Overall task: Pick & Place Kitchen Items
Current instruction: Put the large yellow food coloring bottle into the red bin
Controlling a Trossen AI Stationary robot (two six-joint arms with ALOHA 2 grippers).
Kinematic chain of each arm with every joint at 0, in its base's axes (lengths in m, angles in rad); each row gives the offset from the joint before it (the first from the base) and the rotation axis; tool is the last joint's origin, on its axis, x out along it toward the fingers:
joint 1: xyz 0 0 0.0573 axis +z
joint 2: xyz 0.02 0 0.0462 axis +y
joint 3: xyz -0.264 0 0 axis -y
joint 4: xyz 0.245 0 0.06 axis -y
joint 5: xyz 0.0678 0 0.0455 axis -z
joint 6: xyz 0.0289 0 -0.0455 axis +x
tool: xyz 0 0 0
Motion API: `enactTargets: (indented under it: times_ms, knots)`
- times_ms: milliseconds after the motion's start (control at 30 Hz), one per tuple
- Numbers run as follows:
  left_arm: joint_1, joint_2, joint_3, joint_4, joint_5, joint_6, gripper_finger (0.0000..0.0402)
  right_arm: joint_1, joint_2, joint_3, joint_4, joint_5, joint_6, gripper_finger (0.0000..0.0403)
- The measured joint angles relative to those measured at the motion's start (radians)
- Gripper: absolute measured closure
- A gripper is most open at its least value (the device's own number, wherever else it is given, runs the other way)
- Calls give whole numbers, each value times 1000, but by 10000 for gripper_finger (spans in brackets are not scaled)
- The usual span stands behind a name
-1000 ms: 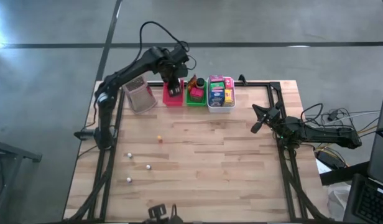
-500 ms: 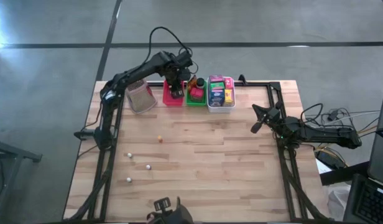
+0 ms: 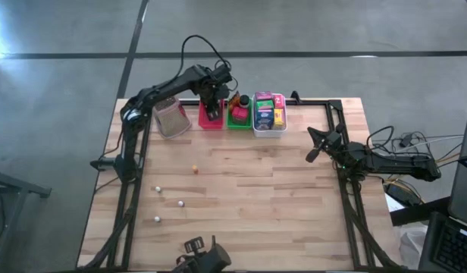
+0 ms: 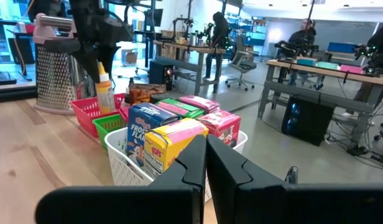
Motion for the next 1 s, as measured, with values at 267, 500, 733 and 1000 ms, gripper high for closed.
enactTargets:
  times_ms: [267,500,733,1000]
  knots:
    - [2,-1,-77,62,0,0,266,0,0,0,0,0,0,394]
    - [4,-1,-138,109,-1,0,266,0,0,0,0,0,0,394]
    - [13,-3,-154,133,-20,9,266,0,0,0,0,0,0,394]
    - [47,-3,-153,150,-33,10,266,0,0,0,0,0,0,394]
